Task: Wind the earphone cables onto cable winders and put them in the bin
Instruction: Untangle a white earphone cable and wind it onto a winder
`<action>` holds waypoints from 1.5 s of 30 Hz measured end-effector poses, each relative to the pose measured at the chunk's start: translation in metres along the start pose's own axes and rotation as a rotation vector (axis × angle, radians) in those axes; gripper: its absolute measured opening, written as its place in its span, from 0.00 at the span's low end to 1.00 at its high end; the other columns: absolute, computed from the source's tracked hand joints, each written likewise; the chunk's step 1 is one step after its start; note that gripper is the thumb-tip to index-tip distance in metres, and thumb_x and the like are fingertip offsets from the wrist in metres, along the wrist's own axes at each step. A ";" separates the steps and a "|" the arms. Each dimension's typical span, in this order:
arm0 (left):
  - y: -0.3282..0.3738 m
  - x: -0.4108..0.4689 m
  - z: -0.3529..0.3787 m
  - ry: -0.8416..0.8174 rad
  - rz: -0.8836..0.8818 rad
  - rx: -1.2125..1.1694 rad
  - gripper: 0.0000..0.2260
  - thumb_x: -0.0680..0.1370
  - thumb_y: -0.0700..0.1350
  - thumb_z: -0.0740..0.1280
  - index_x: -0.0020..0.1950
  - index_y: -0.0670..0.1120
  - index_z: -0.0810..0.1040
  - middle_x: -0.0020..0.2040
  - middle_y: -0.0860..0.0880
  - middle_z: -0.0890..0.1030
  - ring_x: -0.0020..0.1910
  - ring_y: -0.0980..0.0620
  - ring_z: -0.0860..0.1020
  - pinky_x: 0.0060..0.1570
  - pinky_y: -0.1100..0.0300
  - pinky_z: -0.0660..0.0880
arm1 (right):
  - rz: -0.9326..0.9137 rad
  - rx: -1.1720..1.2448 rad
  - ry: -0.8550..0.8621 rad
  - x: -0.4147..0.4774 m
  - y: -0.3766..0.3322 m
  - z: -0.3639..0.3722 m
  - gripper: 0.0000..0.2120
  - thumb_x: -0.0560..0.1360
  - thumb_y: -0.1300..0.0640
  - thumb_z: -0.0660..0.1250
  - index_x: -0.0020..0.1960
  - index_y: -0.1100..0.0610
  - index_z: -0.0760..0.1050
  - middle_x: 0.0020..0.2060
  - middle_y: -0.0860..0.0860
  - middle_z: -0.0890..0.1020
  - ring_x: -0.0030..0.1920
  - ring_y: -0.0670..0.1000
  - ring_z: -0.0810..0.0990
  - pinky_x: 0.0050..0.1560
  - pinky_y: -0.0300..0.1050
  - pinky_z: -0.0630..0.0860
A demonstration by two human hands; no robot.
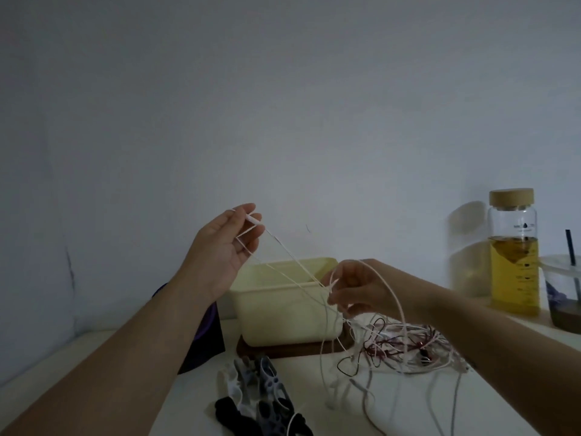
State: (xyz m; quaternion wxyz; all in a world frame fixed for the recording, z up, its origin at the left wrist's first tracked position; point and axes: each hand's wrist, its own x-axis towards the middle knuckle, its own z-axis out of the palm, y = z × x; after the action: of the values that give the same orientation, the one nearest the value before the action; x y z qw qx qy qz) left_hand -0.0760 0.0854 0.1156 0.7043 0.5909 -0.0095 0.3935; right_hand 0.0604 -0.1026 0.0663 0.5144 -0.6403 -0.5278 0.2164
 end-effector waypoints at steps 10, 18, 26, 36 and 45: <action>0.022 0.011 -0.012 0.031 0.148 0.147 0.09 0.79 0.35 0.63 0.54 0.47 0.79 0.40 0.52 0.84 0.38 0.59 0.81 0.42 0.67 0.78 | 0.199 -0.386 -0.095 0.010 0.021 -0.012 0.07 0.76 0.65 0.65 0.50 0.56 0.79 0.39 0.45 0.81 0.38 0.40 0.79 0.50 0.38 0.78; 0.044 0.011 -0.029 0.119 0.274 0.350 0.08 0.79 0.37 0.64 0.46 0.47 0.79 0.39 0.55 0.83 0.35 0.63 0.79 0.44 0.66 0.74 | 0.250 -0.586 0.149 0.022 -0.012 -0.043 0.15 0.76 0.68 0.63 0.59 0.56 0.77 0.49 0.49 0.82 0.47 0.45 0.80 0.47 0.37 0.78; 0.039 0.008 -0.004 0.039 0.233 0.240 0.07 0.79 0.37 0.64 0.48 0.48 0.79 0.41 0.55 0.84 0.37 0.61 0.80 0.37 0.69 0.74 | -0.124 -0.013 0.087 0.049 -0.081 0.037 0.16 0.76 0.58 0.67 0.63 0.57 0.72 0.48 0.52 0.81 0.50 0.49 0.81 0.58 0.45 0.77; 0.045 0.008 -0.006 0.073 0.225 0.184 0.06 0.79 0.38 0.65 0.50 0.48 0.79 0.40 0.56 0.84 0.36 0.61 0.79 0.29 0.70 0.68 | -0.091 -0.068 0.216 0.057 -0.054 0.068 0.22 0.72 0.48 0.71 0.64 0.51 0.72 0.53 0.49 0.78 0.51 0.47 0.79 0.52 0.42 0.77; 0.040 0.016 -0.023 0.158 0.303 0.349 0.05 0.78 0.40 0.67 0.44 0.49 0.80 0.56 0.51 0.82 0.31 0.61 0.69 0.28 0.69 0.63 | -0.157 0.156 0.318 0.061 -0.047 0.045 0.07 0.77 0.59 0.66 0.48 0.63 0.79 0.25 0.48 0.70 0.24 0.44 0.68 0.27 0.37 0.69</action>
State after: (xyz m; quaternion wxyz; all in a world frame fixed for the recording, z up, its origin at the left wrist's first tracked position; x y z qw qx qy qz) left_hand -0.0978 0.1129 0.1489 0.5233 0.6628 0.0252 0.5350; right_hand 0.0235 -0.0320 0.1070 0.6546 -0.5815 -0.4699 0.1119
